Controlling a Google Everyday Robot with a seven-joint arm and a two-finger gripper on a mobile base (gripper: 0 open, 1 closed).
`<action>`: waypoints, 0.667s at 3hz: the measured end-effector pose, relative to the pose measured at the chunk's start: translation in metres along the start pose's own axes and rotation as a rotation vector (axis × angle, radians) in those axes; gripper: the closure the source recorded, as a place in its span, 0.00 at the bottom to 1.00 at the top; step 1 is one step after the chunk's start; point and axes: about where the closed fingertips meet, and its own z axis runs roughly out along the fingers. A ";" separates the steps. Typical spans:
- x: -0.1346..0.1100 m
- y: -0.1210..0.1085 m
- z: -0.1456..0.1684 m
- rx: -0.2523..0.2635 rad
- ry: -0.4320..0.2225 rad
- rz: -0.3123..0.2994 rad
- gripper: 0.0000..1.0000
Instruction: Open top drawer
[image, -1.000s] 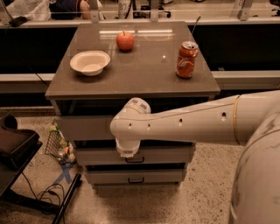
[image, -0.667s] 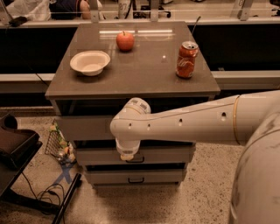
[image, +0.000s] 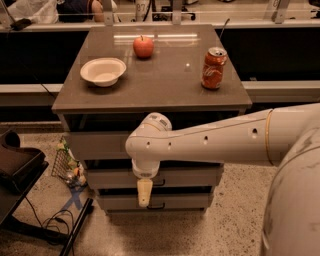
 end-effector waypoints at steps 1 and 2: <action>0.000 0.000 0.000 0.000 0.000 0.000 0.00; 0.010 -0.005 -0.014 -0.010 0.037 0.005 0.00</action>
Offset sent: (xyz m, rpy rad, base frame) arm 0.0075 -0.0185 0.0258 -0.0495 0.0258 -0.0085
